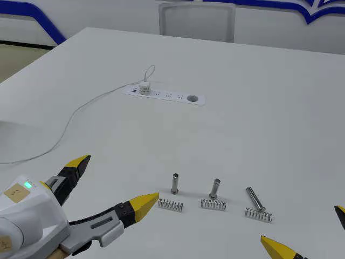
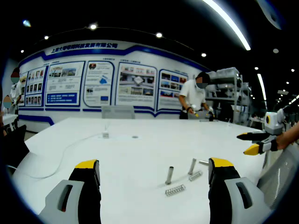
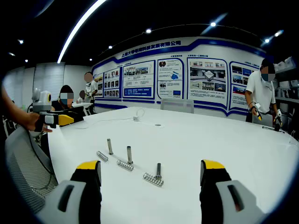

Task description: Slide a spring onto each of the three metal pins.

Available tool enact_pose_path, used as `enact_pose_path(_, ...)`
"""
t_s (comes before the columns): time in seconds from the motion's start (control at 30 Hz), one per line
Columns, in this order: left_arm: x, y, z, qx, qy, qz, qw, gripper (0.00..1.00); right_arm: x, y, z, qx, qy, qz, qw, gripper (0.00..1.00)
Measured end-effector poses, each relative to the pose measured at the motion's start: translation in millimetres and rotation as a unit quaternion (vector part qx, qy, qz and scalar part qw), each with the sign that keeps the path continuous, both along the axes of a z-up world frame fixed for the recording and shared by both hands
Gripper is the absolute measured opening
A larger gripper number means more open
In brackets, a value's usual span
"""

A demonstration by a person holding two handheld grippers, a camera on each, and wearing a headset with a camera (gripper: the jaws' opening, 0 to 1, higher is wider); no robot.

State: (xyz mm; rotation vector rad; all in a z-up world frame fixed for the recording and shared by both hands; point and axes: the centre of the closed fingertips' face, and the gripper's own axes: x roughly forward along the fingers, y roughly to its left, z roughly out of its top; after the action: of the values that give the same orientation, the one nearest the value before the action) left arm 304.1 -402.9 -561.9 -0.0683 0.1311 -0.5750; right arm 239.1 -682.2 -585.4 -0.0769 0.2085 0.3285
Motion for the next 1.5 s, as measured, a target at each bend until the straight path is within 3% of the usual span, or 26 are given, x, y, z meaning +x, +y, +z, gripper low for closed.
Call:
enact_pose_path(0.37,0.3,1.9,0.1,-0.003,0.003,0.005,1.0,0.98,-0.8,3.0,-3.4,-0.006,0.006,0.006,0.9999,0.88)
enact_pose_path(0.67,0.4,1.9,-1.3,-0.002,0.006,0.004,1.0,0.97,-3.6,16.3,-10.3,-0.037,0.016,0.037,0.9985,0.88)
enact_pose_path(1.07,0.1,1.6,-4.6,0.0,0.012,0.001,0.9999,0.97,-2.6,9.8,-11.2,-0.028,0.021,0.021,0.9992,0.87)
enact_pose_path(1.5,0.0,1.2,-2.7,-0.003,0.009,0.002,0.9999,0.97,-3.9,13.3,-10.5,-0.04,0.022,0.031,0.9985,0.83)
